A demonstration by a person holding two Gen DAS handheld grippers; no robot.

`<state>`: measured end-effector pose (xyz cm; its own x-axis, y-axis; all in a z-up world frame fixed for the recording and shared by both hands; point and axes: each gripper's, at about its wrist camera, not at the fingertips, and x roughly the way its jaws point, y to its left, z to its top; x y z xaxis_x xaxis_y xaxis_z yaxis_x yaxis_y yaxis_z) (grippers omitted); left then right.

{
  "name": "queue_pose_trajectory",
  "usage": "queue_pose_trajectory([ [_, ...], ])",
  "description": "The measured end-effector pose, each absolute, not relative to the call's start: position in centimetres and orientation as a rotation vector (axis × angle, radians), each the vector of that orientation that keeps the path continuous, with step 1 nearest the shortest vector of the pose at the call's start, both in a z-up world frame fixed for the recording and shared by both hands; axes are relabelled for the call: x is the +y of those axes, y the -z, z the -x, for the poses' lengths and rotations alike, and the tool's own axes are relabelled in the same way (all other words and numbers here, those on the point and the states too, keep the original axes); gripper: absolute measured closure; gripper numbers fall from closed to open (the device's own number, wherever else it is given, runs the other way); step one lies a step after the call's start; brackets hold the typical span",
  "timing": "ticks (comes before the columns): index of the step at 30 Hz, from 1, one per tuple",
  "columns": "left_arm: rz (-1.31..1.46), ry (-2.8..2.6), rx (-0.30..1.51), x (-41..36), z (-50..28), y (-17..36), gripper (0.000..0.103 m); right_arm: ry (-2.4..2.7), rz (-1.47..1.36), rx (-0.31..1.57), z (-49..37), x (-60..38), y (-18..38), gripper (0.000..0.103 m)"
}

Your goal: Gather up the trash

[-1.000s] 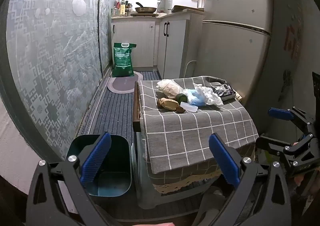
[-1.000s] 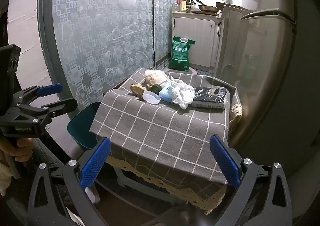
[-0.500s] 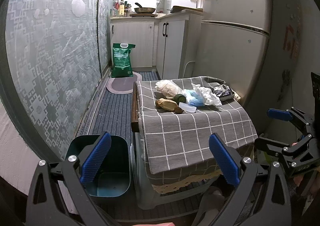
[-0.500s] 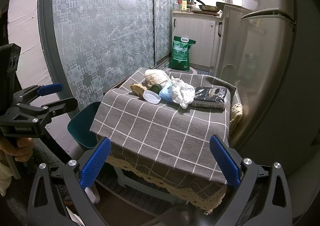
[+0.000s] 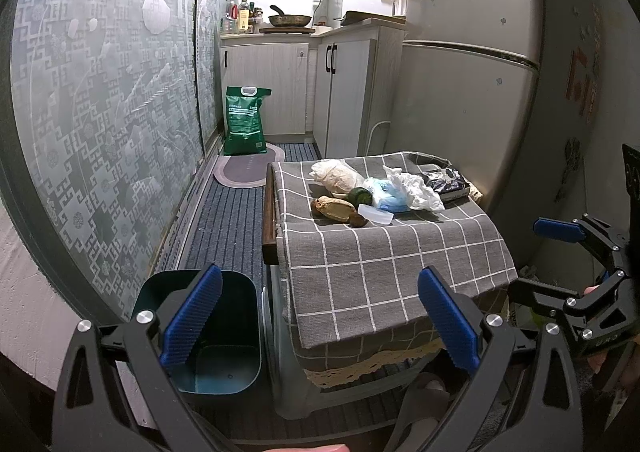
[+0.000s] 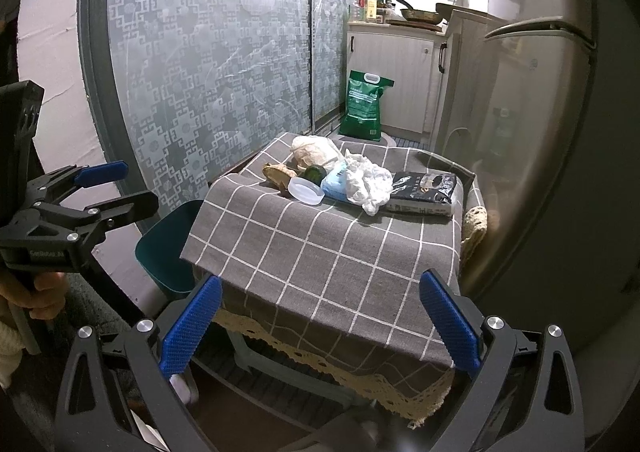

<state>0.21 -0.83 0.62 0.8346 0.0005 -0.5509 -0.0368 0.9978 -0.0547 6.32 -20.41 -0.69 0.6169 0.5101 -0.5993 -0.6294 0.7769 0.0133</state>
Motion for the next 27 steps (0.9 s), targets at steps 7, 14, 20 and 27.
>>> queue_pose_trajectory([
  [7,0.063,-0.017,0.582,-0.81,-0.22,-0.50,0.003,-0.660,0.209,0.623,-6.31,-20.33,0.52,0.003],
  [14,0.060,-0.015,0.580,-0.62,-0.11,-0.47,0.003,-0.660,0.210,0.624,-6.34,-20.26,0.52,0.003],
  [20,0.058,-0.015,0.580,-0.64,-0.14,-0.48,0.003,-0.660,0.211,0.623,-6.29,-20.20,0.60,0.003],
  [27,0.057,-0.016,0.580,-0.65,-0.13,-0.46,0.003,-0.660,0.213,0.624,-6.26,-20.15,0.66,0.003],
])
